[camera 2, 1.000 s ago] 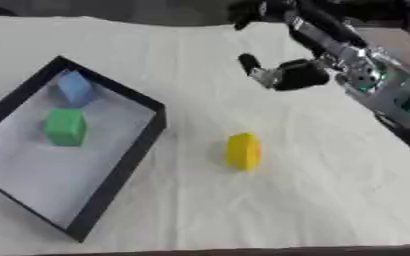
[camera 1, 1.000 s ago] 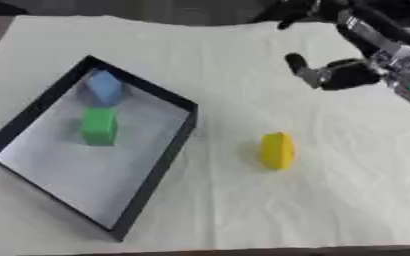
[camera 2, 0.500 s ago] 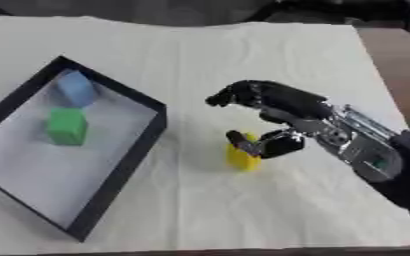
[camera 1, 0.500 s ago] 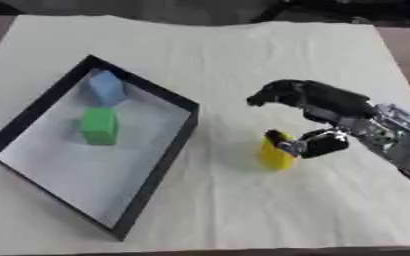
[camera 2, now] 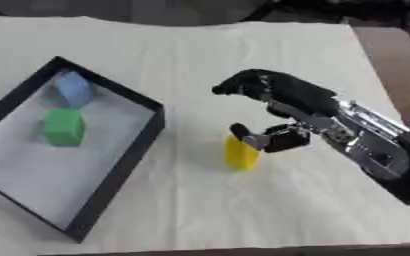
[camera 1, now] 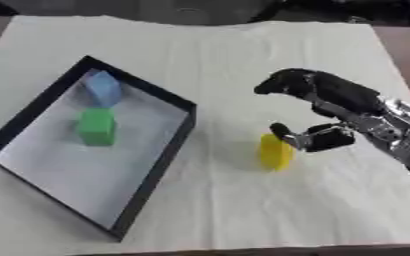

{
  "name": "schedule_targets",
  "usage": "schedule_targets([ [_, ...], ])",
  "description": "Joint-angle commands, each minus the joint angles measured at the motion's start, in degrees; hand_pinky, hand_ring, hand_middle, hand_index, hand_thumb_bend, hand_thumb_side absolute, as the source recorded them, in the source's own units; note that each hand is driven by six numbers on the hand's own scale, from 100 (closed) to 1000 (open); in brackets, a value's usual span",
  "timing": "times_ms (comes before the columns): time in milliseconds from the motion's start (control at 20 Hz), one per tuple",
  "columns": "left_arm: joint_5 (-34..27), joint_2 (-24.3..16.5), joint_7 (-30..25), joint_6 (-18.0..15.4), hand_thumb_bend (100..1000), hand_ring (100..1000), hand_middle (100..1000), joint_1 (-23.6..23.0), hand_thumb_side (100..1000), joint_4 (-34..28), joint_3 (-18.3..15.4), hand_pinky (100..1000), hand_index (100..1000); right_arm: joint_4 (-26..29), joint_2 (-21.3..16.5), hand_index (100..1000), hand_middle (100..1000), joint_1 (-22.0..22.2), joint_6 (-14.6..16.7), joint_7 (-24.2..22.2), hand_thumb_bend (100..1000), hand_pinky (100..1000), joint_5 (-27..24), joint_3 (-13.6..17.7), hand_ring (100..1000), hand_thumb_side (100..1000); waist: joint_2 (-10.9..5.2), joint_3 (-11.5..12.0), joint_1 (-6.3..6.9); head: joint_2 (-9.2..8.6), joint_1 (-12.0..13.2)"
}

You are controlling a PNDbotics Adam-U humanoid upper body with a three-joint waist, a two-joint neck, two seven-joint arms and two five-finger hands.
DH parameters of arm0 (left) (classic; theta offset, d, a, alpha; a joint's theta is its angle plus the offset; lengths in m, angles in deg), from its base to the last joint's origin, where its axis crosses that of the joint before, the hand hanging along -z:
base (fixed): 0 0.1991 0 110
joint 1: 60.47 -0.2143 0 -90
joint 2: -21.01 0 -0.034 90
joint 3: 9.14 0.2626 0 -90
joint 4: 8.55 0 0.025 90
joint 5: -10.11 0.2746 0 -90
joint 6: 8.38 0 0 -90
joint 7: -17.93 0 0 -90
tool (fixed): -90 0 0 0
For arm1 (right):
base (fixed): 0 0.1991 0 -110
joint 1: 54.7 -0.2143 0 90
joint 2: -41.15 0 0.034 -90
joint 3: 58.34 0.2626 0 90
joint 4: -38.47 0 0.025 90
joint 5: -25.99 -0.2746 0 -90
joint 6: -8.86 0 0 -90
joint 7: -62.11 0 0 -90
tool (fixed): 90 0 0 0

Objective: Pick up objects on the table and place them in the box.

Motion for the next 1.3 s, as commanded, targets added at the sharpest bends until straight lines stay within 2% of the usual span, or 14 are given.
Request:
schedule_targets([
  [50,0.44,-2.71,-0.18,-0.07,150,671,798,0.45,576,-0.12,-0.38,875,820,0.69,-2.24,948,819,1.15,0.76,-2.17,151,922,1.37,-0.39,792,246,-0.64,-0.12,-0.12,-0.10,0.37],
  [250,0.52,-2.96,-0.24,-0.06,147,670,798,0.12,579,0.03,-0.33,876,820,0.69,-2.00,947,818,2.68,0.38,-4.30,188,923,3.52,-1.68,795,300,-0.58,-0.28,-0.17,-0.10,0.71],
  [550,0.64,-3.03,-0.33,-0.04,142,669,798,-0.07,582,0.26,-0.27,877,820,0.69,-1.14,948,817,3.83,-0.79,-4.85,178,929,5.77,-2.99,794,294,-0.31,-0.48,-0.05,-0.10,0.89],
  [700,0.73,-3.13,-0.36,-0.04,139,668,799,-0.28,585,0.32,-0.24,878,820,0.69,-1.21,949,811,3.51,-0.77,-2.32,179,927,4.59,-2.78,781,256,-0.18,-0.68,-0.03,-0.10,0.95],
  [850,0.81,-3.21,-0.33,0.07,137,667,799,-0.52,587,0.50,-0.25,880,820,0.69,-2.02,948,807,2.66,1.14,1.94,205,923,2.62,-1.90,772,225,-0.13,-0.84,-0.02,-0.10,0.88],
  [1050,0.91,-3.39,-0.36,0.11,139,667,799,-0.61,585,0.51,-0.23,880,819,0.69,-3.29,947,814,2.86,2.92,4.56,255,919,2.85,-1.16,786,267,-0.24,-1.01,-0.11,-0.10,1.06],
  [1300,1.02,-3.55,-0.53,0.11,137,665,798,-0.82,587,0.58,-0.12,881,818,0.69,-3.12,956,810,4.36,-0.04,3.32,322,923,7.13,-2.37,797,308,-0.17,-0.93,-0.13,-0.10,0.82],
])
